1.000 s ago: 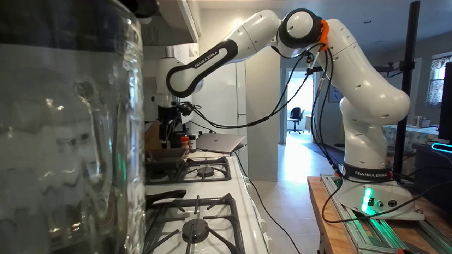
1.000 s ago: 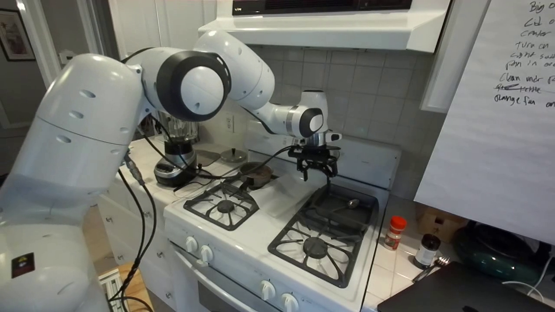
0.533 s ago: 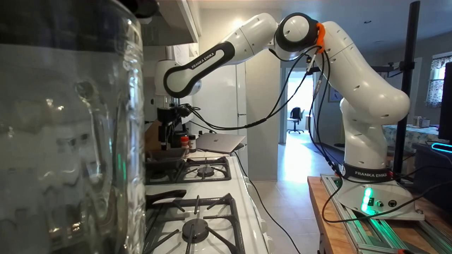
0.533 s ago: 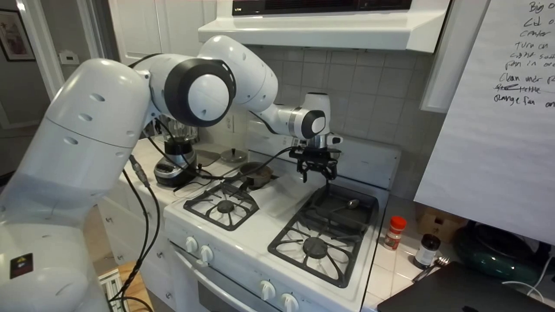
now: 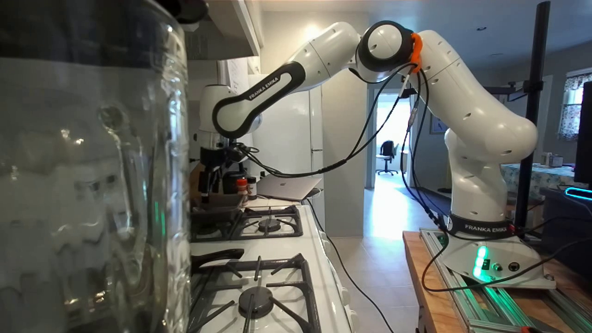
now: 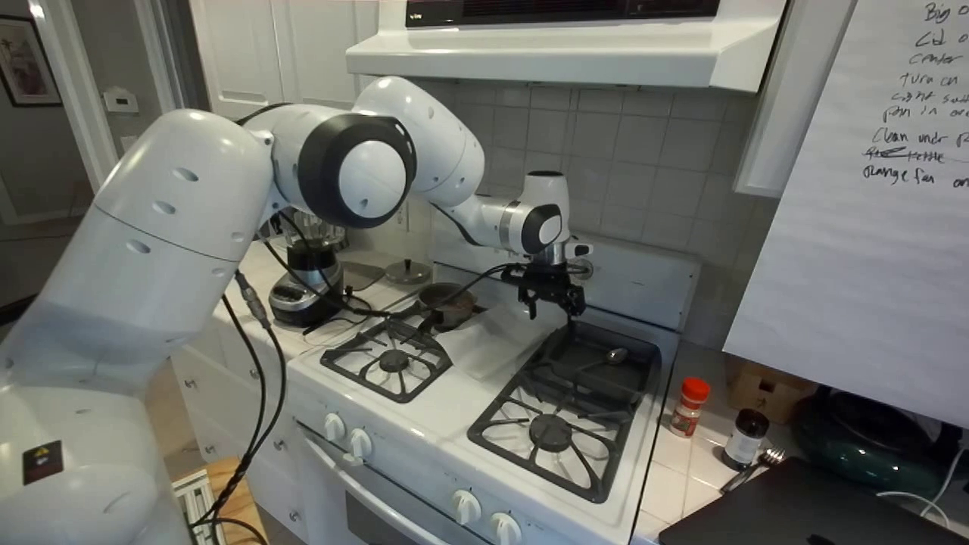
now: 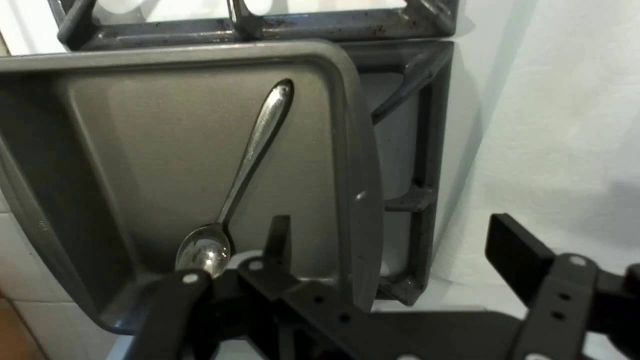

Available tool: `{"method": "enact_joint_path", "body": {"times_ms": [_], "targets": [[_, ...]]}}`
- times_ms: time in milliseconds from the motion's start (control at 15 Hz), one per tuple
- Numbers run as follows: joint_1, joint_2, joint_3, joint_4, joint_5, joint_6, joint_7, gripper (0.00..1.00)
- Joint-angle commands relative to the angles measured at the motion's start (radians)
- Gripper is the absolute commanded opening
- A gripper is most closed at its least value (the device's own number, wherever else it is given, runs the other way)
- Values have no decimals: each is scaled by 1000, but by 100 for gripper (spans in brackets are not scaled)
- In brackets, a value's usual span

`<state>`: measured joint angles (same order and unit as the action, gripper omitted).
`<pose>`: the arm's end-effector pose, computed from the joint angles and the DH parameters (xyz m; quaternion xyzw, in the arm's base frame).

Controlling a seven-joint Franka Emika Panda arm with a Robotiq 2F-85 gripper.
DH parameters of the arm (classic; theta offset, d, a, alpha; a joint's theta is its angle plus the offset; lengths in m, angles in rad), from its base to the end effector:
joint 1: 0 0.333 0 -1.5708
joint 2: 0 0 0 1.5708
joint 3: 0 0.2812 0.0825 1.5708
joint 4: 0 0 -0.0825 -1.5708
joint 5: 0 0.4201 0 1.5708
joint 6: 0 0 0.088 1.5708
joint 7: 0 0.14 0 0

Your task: Move the tray to the right

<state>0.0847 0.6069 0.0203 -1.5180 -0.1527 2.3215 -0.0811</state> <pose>0.7395 0.0698 0.2463 0.9843 0.1360 0.0987 0.0539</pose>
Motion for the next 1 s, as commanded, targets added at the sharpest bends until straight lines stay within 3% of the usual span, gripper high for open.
{"method": "enact_joint_path", "body": {"times_ms": [0, 800, 933], "targets": [[18, 47, -21, 18, -24, 62, 44, 100], [19, 129, -44, 48, -72, 66, 8, 100], [15, 136, -40, 59, -67, 61, -1, 95]]}}
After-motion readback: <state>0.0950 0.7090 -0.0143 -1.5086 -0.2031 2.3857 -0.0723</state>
